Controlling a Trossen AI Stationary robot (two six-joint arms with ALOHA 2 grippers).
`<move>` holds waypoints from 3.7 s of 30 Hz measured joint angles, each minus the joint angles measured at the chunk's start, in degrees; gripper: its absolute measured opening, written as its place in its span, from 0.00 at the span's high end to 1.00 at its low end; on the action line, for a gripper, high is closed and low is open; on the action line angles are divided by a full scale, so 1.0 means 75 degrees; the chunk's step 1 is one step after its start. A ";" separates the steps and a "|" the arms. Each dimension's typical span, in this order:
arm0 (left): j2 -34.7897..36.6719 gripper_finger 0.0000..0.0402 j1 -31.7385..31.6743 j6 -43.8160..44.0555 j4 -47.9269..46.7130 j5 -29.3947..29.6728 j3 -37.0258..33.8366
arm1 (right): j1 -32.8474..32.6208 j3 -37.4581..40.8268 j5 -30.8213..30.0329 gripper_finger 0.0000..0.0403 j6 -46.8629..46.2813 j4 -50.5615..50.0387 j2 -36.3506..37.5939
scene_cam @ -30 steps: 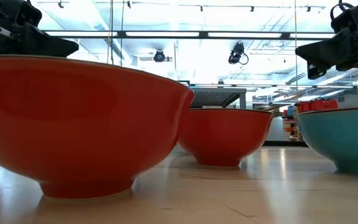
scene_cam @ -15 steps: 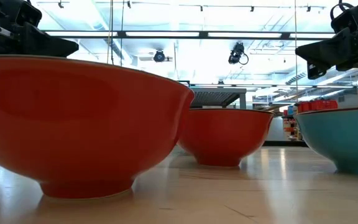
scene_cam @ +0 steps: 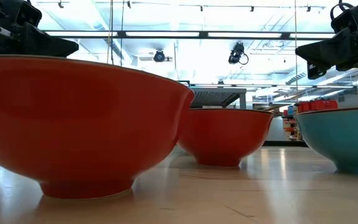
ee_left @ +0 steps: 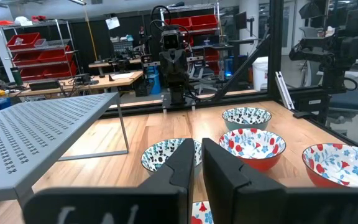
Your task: Pick & Place Mini bowls
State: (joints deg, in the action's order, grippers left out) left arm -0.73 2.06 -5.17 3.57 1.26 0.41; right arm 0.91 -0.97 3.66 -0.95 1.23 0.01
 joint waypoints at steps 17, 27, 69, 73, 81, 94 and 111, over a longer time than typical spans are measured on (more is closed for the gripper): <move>0.0000 0.91 -0.0002 0.0000 0.0001 0.0000 0.0001 | 0.0002 0.0002 0.0000 0.93 -0.0002 -0.0002 0.0000; 0.0000 0.91 -0.0001 -0.0003 0.0003 0.0000 0.0002 | 0.0000 0.0002 0.0000 0.93 -0.0002 -0.0002 0.0000; 0.0000 0.91 0.0000 -0.0001 0.0001 -0.0001 0.0001 | 0.0003 -0.0282 -0.1525 0.93 -0.0652 0.8161 -0.0003; 0.0000 0.91 -0.0001 -0.0003 0.0000 -0.0001 0.0002 | 0.0003 -0.0961 -0.1638 0.93 -0.0651 0.8058 -0.0117; 0.0000 0.91 -0.0003 -0.0002 0.0003 0.0000 0.0000 | 0.0003 -0.2515 -0.1652 0.93 -0.0413 0.7713 -0.0729; 0.0000 0.91 -0.0003 0.0000 0.0000 0.0000 0.0002 | 0.0001 -0.5670 -0.1635 0.94 -0.0817 0.5447 -0.2191; 0.0000 0.91 -0.0003 -0.0003 0.0000 0.0000 0.0003 | 0.0000 -0.9496 -0.1632 0.99 -0.1009 0.3107 -0.4581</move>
State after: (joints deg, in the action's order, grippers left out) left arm -0.73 2.04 -5.19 3.57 1.26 0.42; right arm 0.91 -72.19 -8.58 -8.52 24.54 -34.34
